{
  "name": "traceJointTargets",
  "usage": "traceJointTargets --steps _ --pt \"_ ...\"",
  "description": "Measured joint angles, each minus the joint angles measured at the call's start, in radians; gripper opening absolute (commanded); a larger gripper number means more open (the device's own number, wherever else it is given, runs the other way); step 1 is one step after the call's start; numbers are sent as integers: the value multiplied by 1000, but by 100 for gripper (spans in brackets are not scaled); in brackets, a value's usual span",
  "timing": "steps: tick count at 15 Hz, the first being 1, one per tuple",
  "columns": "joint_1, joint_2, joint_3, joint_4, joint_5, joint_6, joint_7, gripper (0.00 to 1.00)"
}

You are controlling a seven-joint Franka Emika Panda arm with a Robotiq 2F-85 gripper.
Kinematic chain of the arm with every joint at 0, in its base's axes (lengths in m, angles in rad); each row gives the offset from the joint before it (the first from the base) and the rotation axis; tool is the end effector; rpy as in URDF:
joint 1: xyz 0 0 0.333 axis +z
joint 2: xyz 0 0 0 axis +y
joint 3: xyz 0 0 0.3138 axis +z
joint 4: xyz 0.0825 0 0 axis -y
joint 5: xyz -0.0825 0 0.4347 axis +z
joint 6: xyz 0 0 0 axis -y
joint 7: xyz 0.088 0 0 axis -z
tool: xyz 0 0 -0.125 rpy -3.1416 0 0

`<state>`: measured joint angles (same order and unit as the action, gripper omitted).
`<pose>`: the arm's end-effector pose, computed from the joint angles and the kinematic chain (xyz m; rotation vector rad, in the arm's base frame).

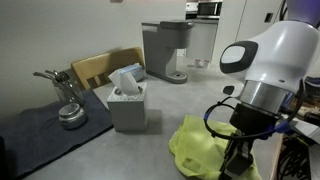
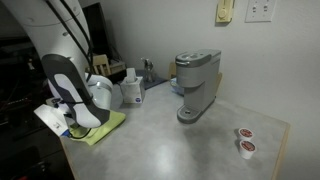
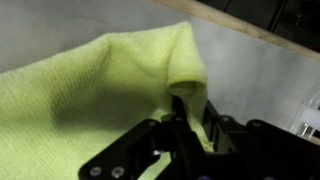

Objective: Pick up the wipe from the box and wrap it in the towel on the table

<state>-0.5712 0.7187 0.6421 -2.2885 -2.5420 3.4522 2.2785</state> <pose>0.3663 0.1628 0.0788 -2.5496 -0.2940 -0.1087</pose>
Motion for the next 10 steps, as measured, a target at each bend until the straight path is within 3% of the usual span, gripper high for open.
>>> traceJointTargets --steps 6,10 --pt "-32 -14 45 30 0 0 26 98" --pt "-116 -82 110 23 1 1 64 100"
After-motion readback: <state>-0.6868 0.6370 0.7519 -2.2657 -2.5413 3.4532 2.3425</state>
